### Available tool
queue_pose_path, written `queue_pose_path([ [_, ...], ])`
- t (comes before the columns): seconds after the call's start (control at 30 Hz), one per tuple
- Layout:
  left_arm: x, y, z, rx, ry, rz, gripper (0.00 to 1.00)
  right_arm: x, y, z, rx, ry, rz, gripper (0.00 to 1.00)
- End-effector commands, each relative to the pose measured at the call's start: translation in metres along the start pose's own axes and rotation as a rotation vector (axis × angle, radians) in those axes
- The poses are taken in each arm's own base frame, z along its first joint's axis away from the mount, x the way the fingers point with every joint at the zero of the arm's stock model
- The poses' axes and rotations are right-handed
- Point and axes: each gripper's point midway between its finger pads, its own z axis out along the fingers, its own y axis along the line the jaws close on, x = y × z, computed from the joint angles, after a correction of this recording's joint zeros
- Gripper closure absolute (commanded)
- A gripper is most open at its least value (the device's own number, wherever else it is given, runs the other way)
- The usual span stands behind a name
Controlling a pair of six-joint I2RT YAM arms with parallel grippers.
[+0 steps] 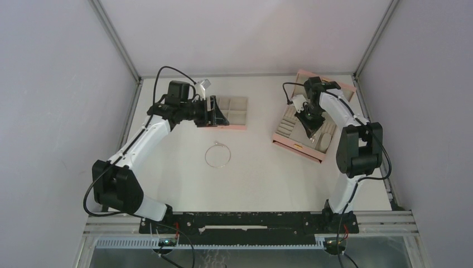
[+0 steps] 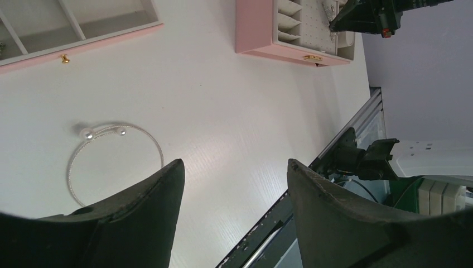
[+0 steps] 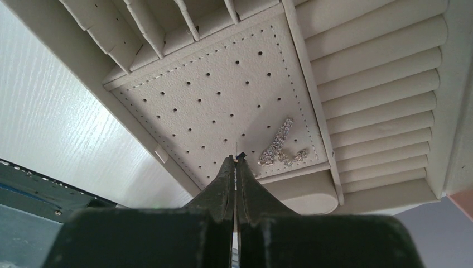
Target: Organize the mixed jewelry
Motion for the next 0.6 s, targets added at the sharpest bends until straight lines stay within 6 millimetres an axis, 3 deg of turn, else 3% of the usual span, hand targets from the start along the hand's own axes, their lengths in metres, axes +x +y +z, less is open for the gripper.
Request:
queue_pose_path([
  [0.0,-0.0188,-0.0116,-0.0054,0.024,-0.041,0.063,0.28,-0.0136,-0.0076,-0.0092,0.022,-0.054,-0.003,1.0],
  [0.57,-0.019,-0.0096,-0.0035,0.022,-0.025,0.07,0.28,-0.0168,-0.0058,-0.0122,0.011,-0.056,-0.002,1.0],
])
